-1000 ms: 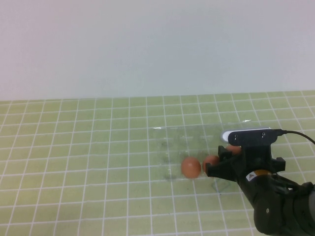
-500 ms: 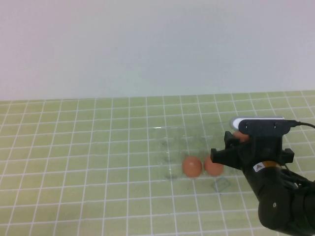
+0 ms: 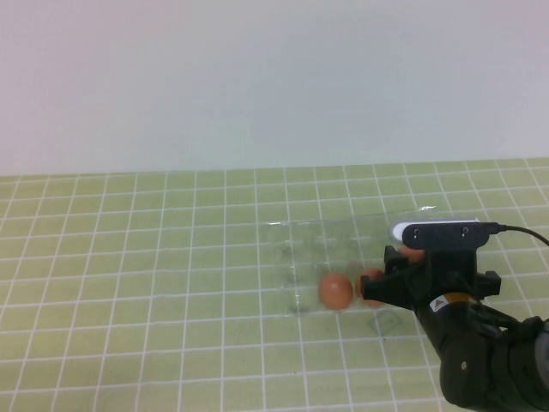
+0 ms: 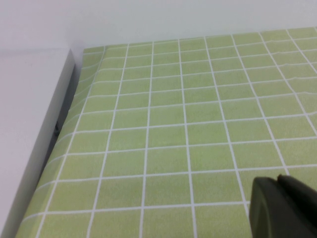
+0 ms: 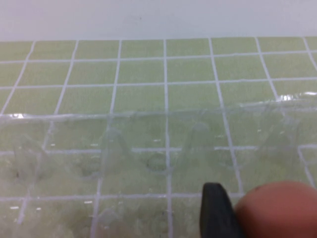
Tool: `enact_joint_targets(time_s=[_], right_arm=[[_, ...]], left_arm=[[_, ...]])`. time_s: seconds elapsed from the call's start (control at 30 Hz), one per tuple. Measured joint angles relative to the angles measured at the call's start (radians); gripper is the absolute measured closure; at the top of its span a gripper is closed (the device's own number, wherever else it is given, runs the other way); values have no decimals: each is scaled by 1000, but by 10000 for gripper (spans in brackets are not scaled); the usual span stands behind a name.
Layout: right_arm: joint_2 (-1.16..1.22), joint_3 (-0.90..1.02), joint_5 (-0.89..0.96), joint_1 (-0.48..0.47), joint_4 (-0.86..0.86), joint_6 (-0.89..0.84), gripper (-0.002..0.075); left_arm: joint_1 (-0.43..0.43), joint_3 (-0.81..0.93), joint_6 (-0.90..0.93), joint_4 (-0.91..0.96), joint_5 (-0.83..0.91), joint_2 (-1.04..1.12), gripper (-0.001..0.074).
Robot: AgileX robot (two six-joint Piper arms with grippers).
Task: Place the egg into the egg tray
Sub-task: Place the egg in the egg tray
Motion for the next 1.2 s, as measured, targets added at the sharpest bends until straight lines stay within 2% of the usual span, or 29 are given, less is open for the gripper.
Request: enact_joint_targets(time_s=[1.2], right_arm=[[28, -10, 22, -1, -24, -40, 349]], left_arm=[[0, 0, 0, 0, 0, 0, 737]])
